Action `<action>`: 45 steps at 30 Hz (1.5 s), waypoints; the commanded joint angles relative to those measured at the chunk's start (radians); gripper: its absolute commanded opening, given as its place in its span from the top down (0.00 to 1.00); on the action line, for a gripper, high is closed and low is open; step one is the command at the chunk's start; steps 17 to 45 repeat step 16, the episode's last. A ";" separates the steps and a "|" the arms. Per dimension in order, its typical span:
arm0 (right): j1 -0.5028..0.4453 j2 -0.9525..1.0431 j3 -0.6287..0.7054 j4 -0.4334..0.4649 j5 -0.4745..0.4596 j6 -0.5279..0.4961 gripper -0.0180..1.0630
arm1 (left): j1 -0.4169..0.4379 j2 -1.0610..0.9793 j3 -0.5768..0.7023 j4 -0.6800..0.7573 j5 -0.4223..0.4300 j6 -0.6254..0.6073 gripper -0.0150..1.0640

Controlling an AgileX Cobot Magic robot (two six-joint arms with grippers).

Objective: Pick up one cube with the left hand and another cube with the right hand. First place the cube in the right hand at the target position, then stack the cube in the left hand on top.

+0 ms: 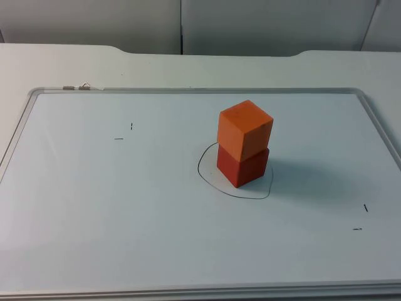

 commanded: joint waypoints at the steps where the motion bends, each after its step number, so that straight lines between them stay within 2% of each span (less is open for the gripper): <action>1: -0.008 -0.004 0.008 0.000 -0.004 0.001 0.08 | 0.034 -0.004 0.003 -0.006 -0.002 -0.005 0.01; 7: -0.008 -0.004 0.008 0.000 -0.004 0.001 0.08 | 0.129 -0.004 0.003 -0.006 -0.002 -0.005 0.01; 16: -0.008 -0.004 0.008 0.000 -0.004 0.001 0.08 | 0.193 -0.004 0.003 -0.006 -0.002 -0.005 0.01; 45: -0.008 -0.004 0.008 0.000 -0.004 0.001 0.08 | 0.193 -0.004 0.003 -0.006 -0.002 -0.005 0.01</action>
